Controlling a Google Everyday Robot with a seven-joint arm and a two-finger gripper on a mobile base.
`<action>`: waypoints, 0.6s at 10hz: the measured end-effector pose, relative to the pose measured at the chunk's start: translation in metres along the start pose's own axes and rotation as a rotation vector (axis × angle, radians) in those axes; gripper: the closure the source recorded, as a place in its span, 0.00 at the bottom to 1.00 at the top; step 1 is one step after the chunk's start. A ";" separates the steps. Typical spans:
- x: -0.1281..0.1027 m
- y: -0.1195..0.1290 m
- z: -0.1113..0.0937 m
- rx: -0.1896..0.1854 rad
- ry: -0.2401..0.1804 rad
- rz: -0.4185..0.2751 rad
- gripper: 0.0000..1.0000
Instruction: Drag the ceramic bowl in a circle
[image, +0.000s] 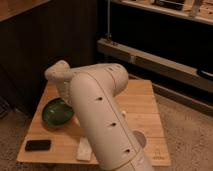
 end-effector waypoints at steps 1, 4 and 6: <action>0.000 -0.002 0.000 0.003 -0.001 0.002 1.00; -0.002 -0.015 -0.005 -0.010 -0.042 0.070 1.00; -0.007 -0.040 -0.010 -0.044 -0.085 0.149 1.00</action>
